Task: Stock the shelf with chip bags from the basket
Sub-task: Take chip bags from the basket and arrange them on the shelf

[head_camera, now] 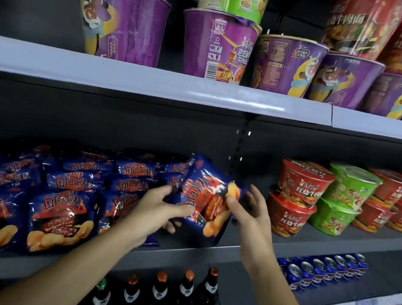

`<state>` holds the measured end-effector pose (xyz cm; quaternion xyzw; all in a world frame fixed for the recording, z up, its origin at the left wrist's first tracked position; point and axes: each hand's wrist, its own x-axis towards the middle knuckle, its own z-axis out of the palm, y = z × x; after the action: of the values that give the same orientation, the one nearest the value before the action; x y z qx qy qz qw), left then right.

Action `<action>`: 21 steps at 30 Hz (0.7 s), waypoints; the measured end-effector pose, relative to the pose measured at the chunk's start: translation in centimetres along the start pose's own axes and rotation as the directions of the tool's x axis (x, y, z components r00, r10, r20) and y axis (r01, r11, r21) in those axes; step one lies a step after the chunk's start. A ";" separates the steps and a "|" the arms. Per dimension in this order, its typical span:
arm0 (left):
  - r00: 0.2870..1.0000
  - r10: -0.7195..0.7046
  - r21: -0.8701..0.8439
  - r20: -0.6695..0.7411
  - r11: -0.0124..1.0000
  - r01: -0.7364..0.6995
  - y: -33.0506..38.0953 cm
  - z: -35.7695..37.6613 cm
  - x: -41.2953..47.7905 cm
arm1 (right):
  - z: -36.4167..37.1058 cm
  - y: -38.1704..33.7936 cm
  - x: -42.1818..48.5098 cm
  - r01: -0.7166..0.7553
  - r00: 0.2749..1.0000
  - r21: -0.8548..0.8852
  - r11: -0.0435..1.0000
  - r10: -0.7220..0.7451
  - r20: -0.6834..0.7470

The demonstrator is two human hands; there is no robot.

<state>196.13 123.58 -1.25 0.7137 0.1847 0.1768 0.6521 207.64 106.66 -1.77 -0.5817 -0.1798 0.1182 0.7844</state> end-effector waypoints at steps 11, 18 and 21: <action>0.988 0.099 0.142 -0.121 0.986 -0.081 0.4 -0.8 0.1 | -0.3 1.8 0.8 0.051 0.998 -0.225 0.973 -0.059 -0.031; 0.962 0.199 0.165 -0.189 0.972 -0.168 0.2 -0.5 0.6 | -0.7 3.0 1.2 0.011 0.999 -0.336 0.942 -0.027 -0.045; 0.944 0.267 0.340 -0.192 0.921 -0.191 -0.1 -0.5 1.1 | -0.8 4.3 1.6 -0.024 0.998 -0.350 0.937 0.005 -0.055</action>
<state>196.83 124.55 -1.25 0.7999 0.2013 0.3033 0.4771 209.52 107.92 -5.86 -0.7163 -0.1729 0.0748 0.6719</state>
